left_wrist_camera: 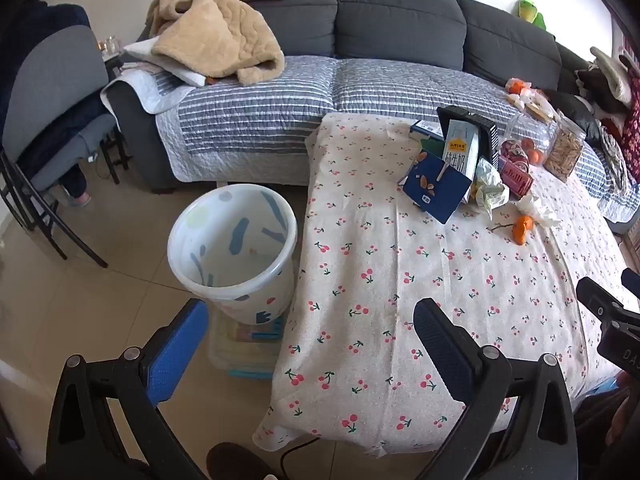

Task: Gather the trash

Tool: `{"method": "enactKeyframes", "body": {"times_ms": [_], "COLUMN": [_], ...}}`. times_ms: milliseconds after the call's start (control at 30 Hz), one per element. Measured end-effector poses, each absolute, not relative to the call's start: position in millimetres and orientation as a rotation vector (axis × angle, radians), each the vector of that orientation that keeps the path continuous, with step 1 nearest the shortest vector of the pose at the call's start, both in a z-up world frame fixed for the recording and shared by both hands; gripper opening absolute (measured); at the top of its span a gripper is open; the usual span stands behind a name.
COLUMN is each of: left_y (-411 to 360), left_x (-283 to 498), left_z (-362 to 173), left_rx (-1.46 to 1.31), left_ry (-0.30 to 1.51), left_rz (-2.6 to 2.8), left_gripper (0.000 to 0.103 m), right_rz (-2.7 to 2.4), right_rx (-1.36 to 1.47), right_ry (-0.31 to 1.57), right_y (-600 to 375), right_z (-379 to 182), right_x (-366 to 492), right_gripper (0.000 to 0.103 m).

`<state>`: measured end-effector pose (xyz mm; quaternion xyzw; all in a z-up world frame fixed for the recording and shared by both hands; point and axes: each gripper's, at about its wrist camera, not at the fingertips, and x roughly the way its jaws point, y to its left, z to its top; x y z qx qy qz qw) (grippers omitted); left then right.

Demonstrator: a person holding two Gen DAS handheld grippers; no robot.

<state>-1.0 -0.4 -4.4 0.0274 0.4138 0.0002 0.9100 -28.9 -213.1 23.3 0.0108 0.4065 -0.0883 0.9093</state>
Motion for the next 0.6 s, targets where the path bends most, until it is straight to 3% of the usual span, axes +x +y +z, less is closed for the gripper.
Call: {"method": "enactKeyframes", "body": {"times_ms": [600], "left_y": [1.7], "left_x": [-0.4], "left_z": [-4.4], "left_rx": [0.054], "left_ry": [0.855], "left_rz": [0.001], "left_gripper": [0.103], "right_rz": [-0.183], "right_rx": [0.023], "right_ry": [0.836], "right_y": [-212.2], "right_z": [25.3], "right_x": [-32.1], "right_gripper": [0.103]}}
